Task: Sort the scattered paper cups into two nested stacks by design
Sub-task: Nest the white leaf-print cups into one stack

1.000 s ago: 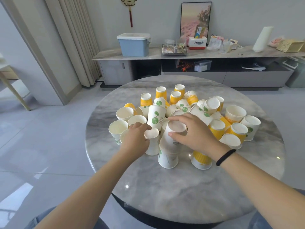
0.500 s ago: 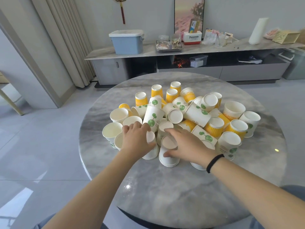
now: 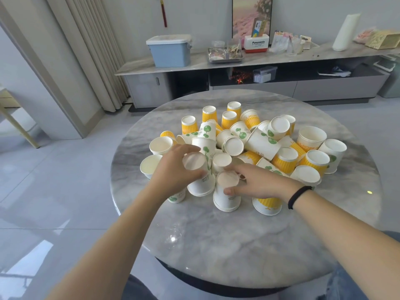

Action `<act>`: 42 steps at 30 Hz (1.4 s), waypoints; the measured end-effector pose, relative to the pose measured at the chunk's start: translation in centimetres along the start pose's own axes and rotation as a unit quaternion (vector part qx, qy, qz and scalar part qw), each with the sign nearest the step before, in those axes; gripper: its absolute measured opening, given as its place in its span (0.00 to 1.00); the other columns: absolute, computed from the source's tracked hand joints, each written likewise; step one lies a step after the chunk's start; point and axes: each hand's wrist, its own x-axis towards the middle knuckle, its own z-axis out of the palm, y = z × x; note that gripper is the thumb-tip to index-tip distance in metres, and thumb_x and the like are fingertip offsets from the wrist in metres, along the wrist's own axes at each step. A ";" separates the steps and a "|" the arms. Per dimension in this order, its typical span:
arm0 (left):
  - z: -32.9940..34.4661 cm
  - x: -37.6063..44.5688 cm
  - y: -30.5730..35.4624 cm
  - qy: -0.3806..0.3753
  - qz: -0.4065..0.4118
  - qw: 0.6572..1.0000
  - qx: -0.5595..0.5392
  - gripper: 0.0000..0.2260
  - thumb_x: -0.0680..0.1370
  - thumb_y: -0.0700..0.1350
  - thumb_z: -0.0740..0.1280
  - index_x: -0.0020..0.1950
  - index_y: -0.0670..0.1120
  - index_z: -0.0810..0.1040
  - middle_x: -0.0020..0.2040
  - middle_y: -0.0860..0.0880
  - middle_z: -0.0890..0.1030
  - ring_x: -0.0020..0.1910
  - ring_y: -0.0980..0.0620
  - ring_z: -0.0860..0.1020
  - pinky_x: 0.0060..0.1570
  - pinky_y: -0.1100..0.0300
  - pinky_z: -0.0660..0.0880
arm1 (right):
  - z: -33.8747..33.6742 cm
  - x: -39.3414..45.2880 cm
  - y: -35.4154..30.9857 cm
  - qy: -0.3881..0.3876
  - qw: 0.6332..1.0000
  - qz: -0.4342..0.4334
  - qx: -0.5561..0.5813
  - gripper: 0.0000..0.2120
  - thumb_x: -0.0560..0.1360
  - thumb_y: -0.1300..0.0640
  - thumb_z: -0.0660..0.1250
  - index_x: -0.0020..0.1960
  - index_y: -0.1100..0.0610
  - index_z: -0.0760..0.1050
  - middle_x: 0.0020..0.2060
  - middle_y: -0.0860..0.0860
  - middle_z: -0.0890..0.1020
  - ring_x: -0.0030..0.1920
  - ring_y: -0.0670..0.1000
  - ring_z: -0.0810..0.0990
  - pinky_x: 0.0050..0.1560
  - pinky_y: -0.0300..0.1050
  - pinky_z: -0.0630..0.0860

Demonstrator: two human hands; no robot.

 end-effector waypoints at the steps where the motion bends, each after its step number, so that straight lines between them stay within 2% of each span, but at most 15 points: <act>1: -0.2 0.0 0.1 -0.002 -0.007 1.000 -0.014 0.24 0.66 0.48 0.76 0.61 0.55 0.76 0.60 0.56 0.76 0.54 0.57 0.74 0.42 0.72 0.67 | 0.2 -0.1 -0.2 0.002 1.000 -0.001 0.001 0.37 0.66 0.36 0.68 0.69 0.48 0.63 0.65 0.50 0.70 0.65 0.52 0.70 0.63 0.49 0.70; 3: -0.6 -0.1 0.3 0.000 -0.018 0.999 -0.041 0.24 0.66 0.49 0.76 0.60 0.57 0.76 0.59 0.57 0.76 0.54 0.58 0.75 0.39 0.73 0.65 | 0.5 -0.1 -0.2 0.014 1.000 -0.008 0.011 0.42 0.63 0.34 0.69 0.72 0.49 0.60 0.68 0.50 0.68 0.69 0.52 0.67 0.67 0.51 0.68; 8: -1.3 -0.5 1.3 0.012 -0.014 0.989 -0.149 0.21 0.68 0.45 0.76 0.60 0.53 0.77 0.53 0.62 0.77 0.52 0.58 0.76 0.34 0.75 0.74 | 0.0 -0.5 0.0 0.041 0.998 -0.009 0.050 0.38 0.67 0.46 0.73 0.72 0.52 0.61 0.68 0.49 0.70 0.67 0.51 0.69 0.65 0.50 0.70; 11: -0.6 -0.7 1.7 0.000 -0.013 0.983 -0.181 0.21 0.68 0.46 0.76 0.60 0.54 0.77 0.54 0.62 0.78 0.52 0.60 0.77 0.40 0.73 0.74 | 0.0 -0.6 0.1 0.040 0.997 -0.017 0.060 0.33 0.66 0.49 0.75 0.67 0.50 0.66 0.60 0.47 0.77 0.60 0.50 0.76 0.60 0.52 0.74; 13: 0.4 -0.6 1.7 -0.009 -0.005 0.985 -0.171 0.23 0.67 0.47 0.76 0.60 0.54 0.76 0.56 0.59 0.79 0.54 0.59 0.77 0.47 0.66 0.76 | -0.4 -0.9 0.5 0.037 0.997 0.007 0.073 0.40 0.63 0.47 0.77 0.70 0.49 0.61 0.59 0.45 0.74 0.61 0.49 0.74 0.61 0.49 0.73; 15: 1.7 -0.5 1.8 -0.017 0.013 0.990 -0.143 0.23 0.67 0.47 0.77 0.60 0.54 0.76 0.57 0.56 0.78 0.55 0.57 0.76 0.49 0.64 0.77 | -1.2 -1.3 1.1 0.037 0.995 0.029 0.087 0.49 0.61 0.47 0.79 0.73 0.49 0.54 0.60 0.46 0.71 0.62 0.48 0.71 0.63 0.46 0.70; 19: 4.4 -0.2 1.9 -0.039 0.082 0.994 -0.061 0.23 0.67 0.48 0.76 0.61 0.54 0.77 0.58 0.55 0.76 0.55 0.59 0.72 0.56 0.62 0.73 | -1.9 -1.7 1.2 0.037 0.996 0.000 0.077 0.40 0.62 0.51 0.79 0.70 0.50 0.65 0.61 0.45 0.74 0.59 0.45 0.72 0.58 0.40 0.68; 21: 5.5 0.0 1.9 -0.074 0.104 0.991 -0.028 0.23 0.68 0.48 0.75 0.62 0.53 0.77 0.59 0.53 0.76 0.56 0.60 0.72 0.56 0.64 0.71 | -1.7 -1.5 1.2 0.036 0.997 -0.001 0.065 0.35 0.63 0.51 0.78 0.67 0.50 0.69 0.57 0.46 0.77 0.55 0.45 0.74 0.55 0.41 0.70; 23: 6.5 0.3 1.9 -0.111 0.112 0.987 0.001 0.23 0.68 0.48 0.75 0.63 0.53 0.77 0.61 0.51 0.76 0.59 0.55 0.74 0.57 0.61 0.72 | -1.6 -1.2 1.7 0.027 0.999 0.012 0.023 0.31 0.63 0.49 0.77 0.63 0.52 0.72 0.54 0.49 0.80 0.54 0.49 0.77 0.55 0.45 0.74; 26: 7.2 0.6 1.8 -0.125 0.103 0.986 0.025 0.29 0.67 0.48 0.76 0.67 0.51 0.72 0.64 0.50 0.74 0.62 0.52 0.73 0.58 0.59 0.71 | -1.6 -1.0 2.0 0.028 0.999 0.032 -0.008 0.32 0.63 0.48 0.77 0.64 0.52 0.71 0.50 0.47 0.79 0.51 0.48 0.77 0.51 0.41 0.72; 30: 5.2 1.5 1.7 -0.151 0.100 0.982 0.044 0.36 0.66 0.49 0.77 0.71 0.53 0.66 0.71 0.53 0.68 0.69 0.53 0.66 0.64 0.63 0.63 | -2.0 -0.7 1.7 0.042 0.999 0.020 0.021 0.32 0.63 0.50 0.77 0.64 0.52 0.71 0.54 0.50 0.80 0.56 0.50 0.77 0.57 0.46 0.75; 33: 3.3 2.6 1.1 -0.129 0.087 0.980 0.122 0.29 0.70 0.46 0.72 0.70 0.56 0.67 0.71 0.54 0.68 0.71 0.52 0.62 0.68 0.55 0.57 | -2.3 0.0 1.6 0.038 0.998 0.016 0.038 0.34 0.63 0.48 0.77 0.66 0.51 0.70 0.56 0.49 0.79 0.57 0.48 0.77 0.52 0.41 0.72; 36: 3.0 3.7 -0.1 -0.098 0.053 0.964 0.243 0.22 0.73 0.43 0.66 0.67 0.54 0.71 0.69 0.52 0.69 0.69 0.50 0.63 0.62 0.57 0.55 | -2.6 0.7 1.2 0.048 0.997 0.019 0.059 0.29 0.67 0.45 0.73 0.65 0.49 0.70 0.55 0.46 0.78 0.57 0.46 0.75 0.55 0.39 0.71; 38: 3.6 4.2 -0.7 -0.116 0.049 0.943 0.307 0.18 0.75 0.46 0.66 0.65 0.52 0.73 0.67 0.52 0.72 0.66 0.49 0.65 0.60 0.57 0.54 | -2.6 1.2 1.0 0.069 0.995 0.024 0.073 0.24 0.70 0.43 0.69 0.63 0.50 0.73 0.55 0.46 0.79 0.55 0.45 0.76 0.56 0.39 0.71; 42: 4.1 4.6 -0.6 -0.110 0.024 0.930 0.350 0.12 0.78 0.48 0.62 0.58 0.47 0.79 0.58 0.47 0.79 0.59 0.44 0.70 0.59 0.57 0.55 | -2.0 1.9 1.3 0.110 0.990 0.038 0.077 0.20 0.71 0.42 0.67 0.60 0.50 0.75 0.54 0.47 0.81 0.56 0.47 0.78 0.56 0.41 0.72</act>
